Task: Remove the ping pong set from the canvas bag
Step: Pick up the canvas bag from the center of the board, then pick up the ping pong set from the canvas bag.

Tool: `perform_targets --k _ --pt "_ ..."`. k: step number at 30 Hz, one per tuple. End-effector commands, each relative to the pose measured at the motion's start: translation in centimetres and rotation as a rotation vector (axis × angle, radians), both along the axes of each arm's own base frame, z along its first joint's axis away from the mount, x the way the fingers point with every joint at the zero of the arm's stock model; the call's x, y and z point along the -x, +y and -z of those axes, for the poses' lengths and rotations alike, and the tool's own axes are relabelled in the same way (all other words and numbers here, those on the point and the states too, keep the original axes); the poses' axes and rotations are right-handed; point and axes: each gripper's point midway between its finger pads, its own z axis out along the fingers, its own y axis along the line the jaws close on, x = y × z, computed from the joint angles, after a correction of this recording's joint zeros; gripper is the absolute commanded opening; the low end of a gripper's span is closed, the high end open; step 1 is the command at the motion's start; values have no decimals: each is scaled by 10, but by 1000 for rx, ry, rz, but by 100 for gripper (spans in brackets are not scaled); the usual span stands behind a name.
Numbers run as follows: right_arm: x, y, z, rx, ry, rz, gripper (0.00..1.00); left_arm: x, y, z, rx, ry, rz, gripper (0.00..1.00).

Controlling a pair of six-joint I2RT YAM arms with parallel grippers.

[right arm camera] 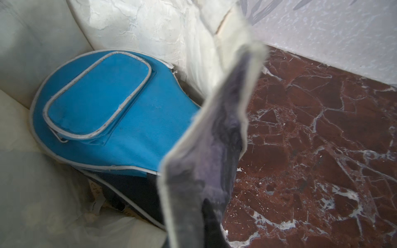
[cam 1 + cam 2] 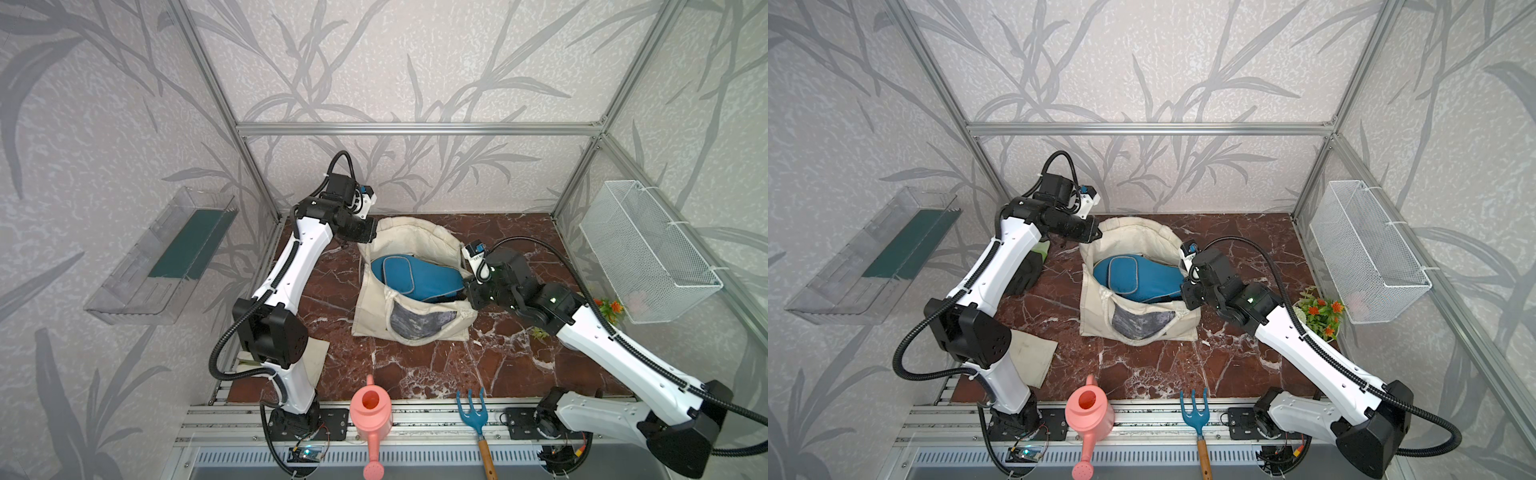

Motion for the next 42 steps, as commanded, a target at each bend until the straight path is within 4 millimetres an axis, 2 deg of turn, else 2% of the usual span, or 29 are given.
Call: perform_targets --k 1,2,4,7,9,11,14,18,21,25,28,33,39,42 --pt "6 1 -16 28 -15 -72 74 -34 11 -102 22 -379 -27 0" --pt "7 3 -22 23 -24 -94 86 -36 11 -110 29 -398 -20 0" --pt "9 6 -38 18 -53 -128 99 -37 6 -121 41 -419 9 0" --pt "13 14 -67 11 -115 -192 99 -36 -1 -134 63 -454 53 0" --pt "17 27 -84 16 -152 -258 99 -34 -2 -138 72 -463 60 0" --pt "24 49 -100 24 -187 -347 99 -31 -2 -145 75 -483 66 0" --pt "30 85 -106 38 -191 -472 99 -28 -2 -148 80 -483 63 0" --pt "32 130 -102 21 -151 -612 99 -24 -3 -135 84 -441 73 0" --pt "15 159 -86 28 -102 -654 99 -20 -3 -125 87 -427 71 0" --pt "-25 172 -54 20 9 -619 99 -16 0 -122 96 -457 58 0" --pt "-57 168 -34 -12 91 -565 99 -14 3 -124 107 -493 31 0" --pt "-89 164 -4 17 185 -513 99 -9 5 -124 115 -543 25 0" --pt "-113 152 19 17 291 -444 99 -4 0 -116 122 -548 71 0" --pt "-113 151 31 10 340 -451 99 -1 -3 -113 127 -545 94 0"
